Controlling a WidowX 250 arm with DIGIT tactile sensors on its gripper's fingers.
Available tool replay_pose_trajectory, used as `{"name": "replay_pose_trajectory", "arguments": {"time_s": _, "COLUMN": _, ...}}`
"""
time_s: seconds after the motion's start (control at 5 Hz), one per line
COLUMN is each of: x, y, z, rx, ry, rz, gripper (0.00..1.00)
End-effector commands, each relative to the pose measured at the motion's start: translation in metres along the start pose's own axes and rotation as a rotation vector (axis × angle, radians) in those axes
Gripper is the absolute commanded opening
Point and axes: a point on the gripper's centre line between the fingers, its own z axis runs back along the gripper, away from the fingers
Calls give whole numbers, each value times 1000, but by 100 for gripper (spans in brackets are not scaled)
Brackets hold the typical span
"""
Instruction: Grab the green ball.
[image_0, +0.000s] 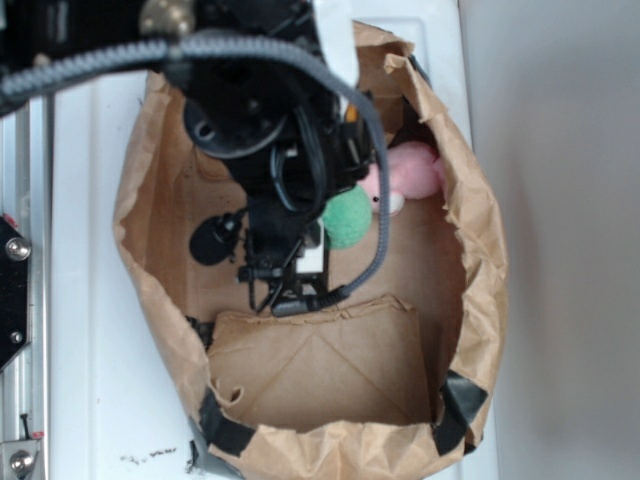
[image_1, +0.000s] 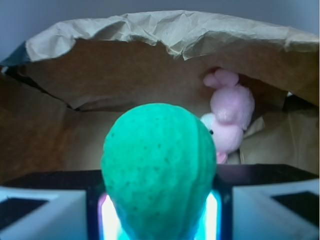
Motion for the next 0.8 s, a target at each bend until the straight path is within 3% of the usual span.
{"name": "replay_pose_trajectory", "arguments": {"time_s": 0.0, "x": 22, "y": -24, "z": 24, "rx": 14, "ry": 55, "rz": -43, "gripper": 0}}
{"name": "replay_pose_trajectory", "arguments": {"time_s": 0.4, "x": 16, "y": -37, "z": 27, "rx": 53, "ry": 112, "rz": -98, "gripper": 0}}
{"name": "replay_pose_trajectory", "arguments": {"time_s": 0.6, "x": 25, "y": -32, "z": 35, "rx": 61, "ry": 76, "rz": -105, "gripper": 0}}
